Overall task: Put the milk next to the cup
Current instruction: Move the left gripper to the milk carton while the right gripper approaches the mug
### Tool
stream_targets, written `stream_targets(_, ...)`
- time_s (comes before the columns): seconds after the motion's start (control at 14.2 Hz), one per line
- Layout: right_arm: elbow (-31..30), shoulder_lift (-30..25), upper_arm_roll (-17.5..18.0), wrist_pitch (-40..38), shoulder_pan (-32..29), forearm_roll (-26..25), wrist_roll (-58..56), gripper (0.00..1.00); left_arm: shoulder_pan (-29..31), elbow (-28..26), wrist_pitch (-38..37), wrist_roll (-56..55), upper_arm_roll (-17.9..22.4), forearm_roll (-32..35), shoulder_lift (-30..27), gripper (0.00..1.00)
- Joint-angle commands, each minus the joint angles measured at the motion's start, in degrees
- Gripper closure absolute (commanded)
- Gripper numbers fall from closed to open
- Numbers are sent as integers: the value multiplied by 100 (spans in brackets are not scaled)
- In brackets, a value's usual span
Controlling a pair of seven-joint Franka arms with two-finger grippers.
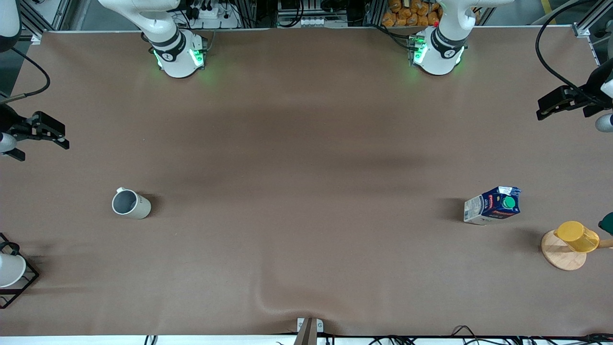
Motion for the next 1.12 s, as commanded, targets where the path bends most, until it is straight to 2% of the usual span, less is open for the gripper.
stream_targets(0.0,-52,-141,78,-86,-35,28,114,0,52,141,-22,174,16,-11,66,0)
stream_targets(0.21,-42,-133,87,-263,17,45,894,0,-8,141,-22,130,34,94,153,0)
stream_targets(0.42,1,-133,87,-263,114,37,967,0,35,79,22,192,-10,227,398,0)
stream_targets(0.56,89,7,78,-254,114,63,940,0,35,-121,546,157,-1,314,653,0)
stream_targets(0.63,98,173,78,-245,62,98,932,0,87,-253,872,209,-10,323,776,0)
stream_targets(0.77,186,1059,52,-236,70,115,932,0,88,-351,1190,218,-10,323,1092,0)
stream_targets(1.05,169,1475,43,8,-79,98,923,0,149,-351,1691,604,-2,297,1637,0)
